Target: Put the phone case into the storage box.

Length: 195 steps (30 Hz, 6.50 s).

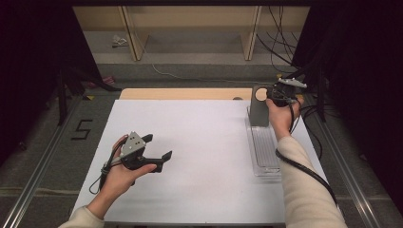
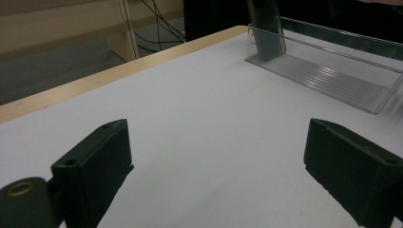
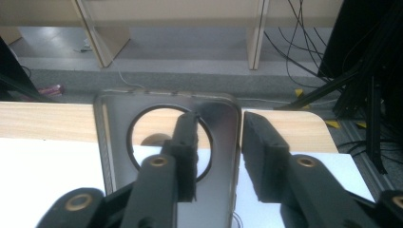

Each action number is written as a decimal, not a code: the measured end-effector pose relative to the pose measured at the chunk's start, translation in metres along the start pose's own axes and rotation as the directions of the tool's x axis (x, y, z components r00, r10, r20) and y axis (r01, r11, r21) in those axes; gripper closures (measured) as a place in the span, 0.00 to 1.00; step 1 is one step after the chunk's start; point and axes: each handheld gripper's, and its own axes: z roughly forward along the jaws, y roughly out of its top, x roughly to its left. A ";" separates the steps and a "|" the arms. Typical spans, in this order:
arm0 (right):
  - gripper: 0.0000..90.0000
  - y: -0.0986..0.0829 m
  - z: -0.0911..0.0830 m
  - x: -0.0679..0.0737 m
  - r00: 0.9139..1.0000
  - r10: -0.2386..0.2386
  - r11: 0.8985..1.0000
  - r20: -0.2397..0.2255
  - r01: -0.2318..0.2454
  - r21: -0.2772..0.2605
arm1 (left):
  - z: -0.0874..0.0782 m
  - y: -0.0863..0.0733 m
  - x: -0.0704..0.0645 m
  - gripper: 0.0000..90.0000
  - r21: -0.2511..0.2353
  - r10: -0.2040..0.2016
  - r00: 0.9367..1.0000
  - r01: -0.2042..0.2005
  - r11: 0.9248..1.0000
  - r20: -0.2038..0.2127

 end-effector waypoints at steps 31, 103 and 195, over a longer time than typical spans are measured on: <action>0.23 -0.003 -0.016 -0.001 0.998 -0.029 1.000 -0.061 0.029 -0.002 | 0.001 -0.001 0.000 0.09 0.006 -0.007 1.000 0.007 1.000 0.002; 0.20 -0.045 -0.091 0.013 0.962 -0.094 0.995 -0.256 0.096 -0.005 | 0.002 -0.004 0.000 0.09 0.018 -0.012 1.000 0.012 1.000 0.007; 0.18 -0.100 -0.157 0.014 0.838 -0.181 0.983 -0.514 0.164 -0.079 | -0.013 -0.011 -0.014 0.09 0.009 0.010 0.998 -0.011 1.000 0.056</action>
